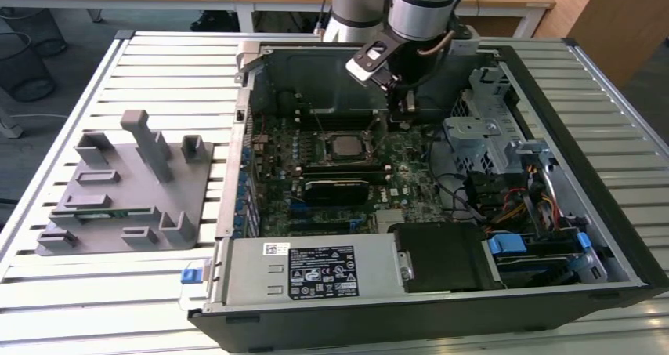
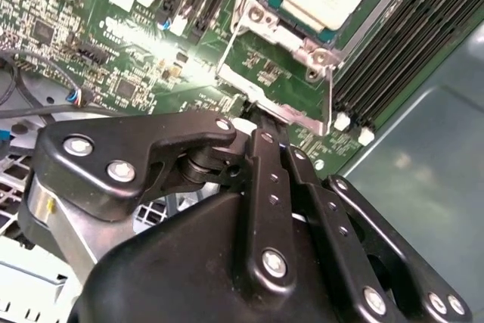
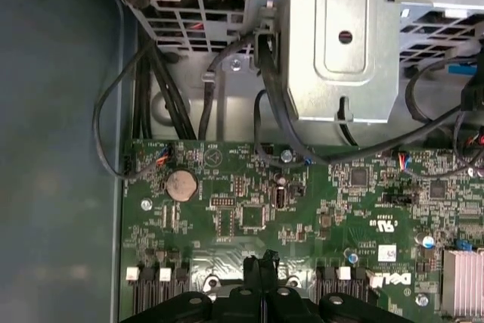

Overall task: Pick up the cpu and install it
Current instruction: 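Close the cpu cover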

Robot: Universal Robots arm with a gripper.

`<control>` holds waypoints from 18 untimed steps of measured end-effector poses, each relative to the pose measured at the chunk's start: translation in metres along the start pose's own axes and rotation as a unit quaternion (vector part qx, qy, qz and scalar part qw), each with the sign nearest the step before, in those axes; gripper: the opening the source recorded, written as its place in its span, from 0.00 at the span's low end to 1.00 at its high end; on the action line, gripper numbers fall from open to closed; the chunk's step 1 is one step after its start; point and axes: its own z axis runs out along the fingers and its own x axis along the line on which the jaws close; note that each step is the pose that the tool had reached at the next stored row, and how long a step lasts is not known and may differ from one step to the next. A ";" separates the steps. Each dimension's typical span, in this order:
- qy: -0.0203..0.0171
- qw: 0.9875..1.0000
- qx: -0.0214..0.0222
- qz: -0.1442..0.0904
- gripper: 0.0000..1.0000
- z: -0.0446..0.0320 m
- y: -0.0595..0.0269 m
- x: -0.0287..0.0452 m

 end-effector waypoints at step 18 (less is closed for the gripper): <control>0.000 1.000 -0.001 0.000 0.11 0.0001 -0.0259 0.0004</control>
